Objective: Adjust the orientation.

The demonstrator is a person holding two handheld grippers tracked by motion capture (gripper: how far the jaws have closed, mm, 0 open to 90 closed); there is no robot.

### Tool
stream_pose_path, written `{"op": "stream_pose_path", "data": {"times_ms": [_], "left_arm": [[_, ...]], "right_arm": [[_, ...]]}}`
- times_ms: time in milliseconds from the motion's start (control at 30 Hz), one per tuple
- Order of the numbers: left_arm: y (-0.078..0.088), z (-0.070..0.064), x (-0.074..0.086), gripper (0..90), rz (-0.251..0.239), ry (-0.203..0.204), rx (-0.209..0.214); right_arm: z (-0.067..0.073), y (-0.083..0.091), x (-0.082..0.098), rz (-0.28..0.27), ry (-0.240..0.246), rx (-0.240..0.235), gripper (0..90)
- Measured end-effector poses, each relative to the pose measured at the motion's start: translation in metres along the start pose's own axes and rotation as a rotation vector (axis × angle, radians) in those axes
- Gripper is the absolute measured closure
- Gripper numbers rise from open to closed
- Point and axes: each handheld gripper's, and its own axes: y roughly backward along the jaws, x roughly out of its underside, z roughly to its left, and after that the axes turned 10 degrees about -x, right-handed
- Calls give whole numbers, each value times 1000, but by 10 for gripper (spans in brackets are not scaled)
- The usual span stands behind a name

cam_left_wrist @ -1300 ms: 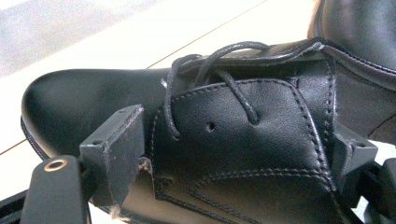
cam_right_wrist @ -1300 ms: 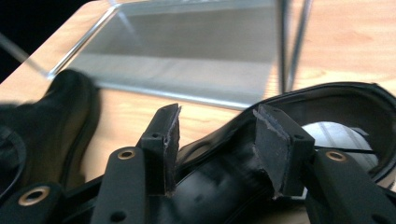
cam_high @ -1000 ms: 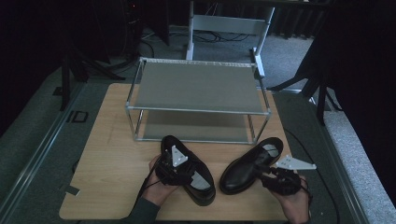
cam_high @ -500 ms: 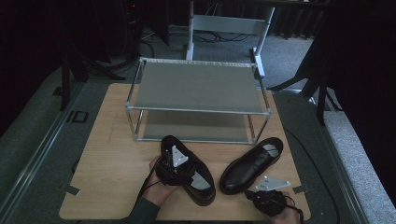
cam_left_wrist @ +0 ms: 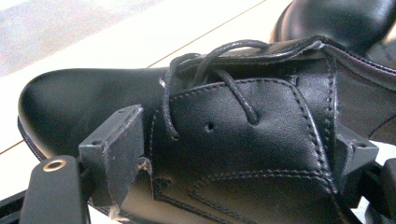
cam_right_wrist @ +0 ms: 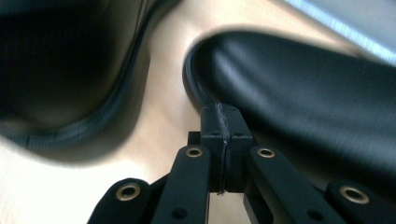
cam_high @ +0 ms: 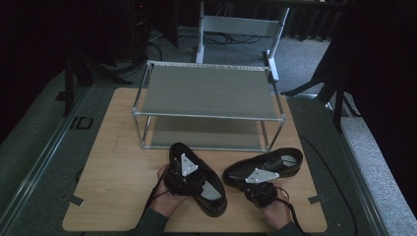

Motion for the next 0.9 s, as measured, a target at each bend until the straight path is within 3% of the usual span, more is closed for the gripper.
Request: {"op": "stream_pose_path", "data": {"times_ms": [67, 167, 300, 433, 567, 700, 800, 900], "left_arm": [[0, 0, 0, 196, -3, 4, 1], [0, 0, 0, 196, -4, 5, 2], [0, 0, 1, 195, -6, 8, 5], [-1, 1, 1, 194, -8, 11, 8], [-1, 0, 1, 194, -6, 7, 6], [-1, 1, 0, 194, -7, 10, 6], [-1, 1, 1, 194, -7, 11, 6], [-1, 1, 1, 194, -6, 11, 7]], "right_arm": [[-5, -1, -9, -30, -6, -20, 894], [-10, -4, -18, -31, 5, -6, 894], [-18, -8, -22, -48, -16, -5, 885], [-19, 15, -23, -120, -22, 34, 802], [-36, 56, -15, -210, -67, 154, 775], [-61, 91, 1, -263, -151, 276, 747], [-82, 108, 12, -272, -232, 377, 728], [-101, 118, 22, -261, -331, 434, 687]]}}
